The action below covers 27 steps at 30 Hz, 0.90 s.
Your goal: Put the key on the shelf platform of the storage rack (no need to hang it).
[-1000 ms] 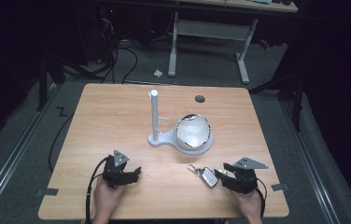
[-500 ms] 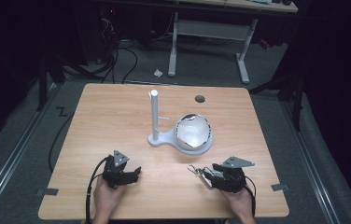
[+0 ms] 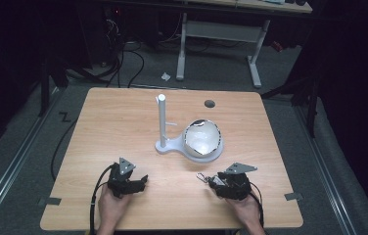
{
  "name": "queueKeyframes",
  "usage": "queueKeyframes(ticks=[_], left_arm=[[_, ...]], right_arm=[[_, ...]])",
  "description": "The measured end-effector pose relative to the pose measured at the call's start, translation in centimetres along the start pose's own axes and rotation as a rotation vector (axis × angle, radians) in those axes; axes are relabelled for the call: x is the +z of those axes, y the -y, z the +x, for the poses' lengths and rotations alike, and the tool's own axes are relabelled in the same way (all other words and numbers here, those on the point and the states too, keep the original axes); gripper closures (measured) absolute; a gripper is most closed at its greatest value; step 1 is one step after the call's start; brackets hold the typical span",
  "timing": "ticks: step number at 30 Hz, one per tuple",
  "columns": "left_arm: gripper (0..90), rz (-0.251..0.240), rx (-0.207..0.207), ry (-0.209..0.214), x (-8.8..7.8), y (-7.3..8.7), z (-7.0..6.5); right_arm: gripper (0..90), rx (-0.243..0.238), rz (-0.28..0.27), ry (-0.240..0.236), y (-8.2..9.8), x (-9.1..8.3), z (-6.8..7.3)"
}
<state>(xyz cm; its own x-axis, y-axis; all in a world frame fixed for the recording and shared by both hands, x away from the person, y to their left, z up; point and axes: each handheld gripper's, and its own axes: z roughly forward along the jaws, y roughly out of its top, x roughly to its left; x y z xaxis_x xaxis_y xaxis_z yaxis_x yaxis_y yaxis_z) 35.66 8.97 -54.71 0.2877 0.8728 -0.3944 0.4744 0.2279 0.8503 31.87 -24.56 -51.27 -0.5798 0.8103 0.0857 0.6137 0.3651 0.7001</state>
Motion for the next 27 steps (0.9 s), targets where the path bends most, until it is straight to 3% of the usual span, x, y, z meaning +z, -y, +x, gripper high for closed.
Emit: queueKeyframes(ticks=[7, 20, 27], left_arm=[[21.3, 0.0, -0.002, 0.001, 0.0, 0.0, -0.01], [21.4, 0.001, 0.001, -0.001, 0.0, 0.0, 0.0], [21.4, 0.001, 0.001, 0.0, 0.0, 0.0, 0.0]], right_arm=[[53.0, -0.012, 0.005, 0.005, 0.17, 0.52, -0.02], [54.7, -0.077, 0.011, 0.036, 0.15, 0.52, 0.46], [54.8, -0.078, 0.012, 0.036, 0.13, 0.47, 0.47]])
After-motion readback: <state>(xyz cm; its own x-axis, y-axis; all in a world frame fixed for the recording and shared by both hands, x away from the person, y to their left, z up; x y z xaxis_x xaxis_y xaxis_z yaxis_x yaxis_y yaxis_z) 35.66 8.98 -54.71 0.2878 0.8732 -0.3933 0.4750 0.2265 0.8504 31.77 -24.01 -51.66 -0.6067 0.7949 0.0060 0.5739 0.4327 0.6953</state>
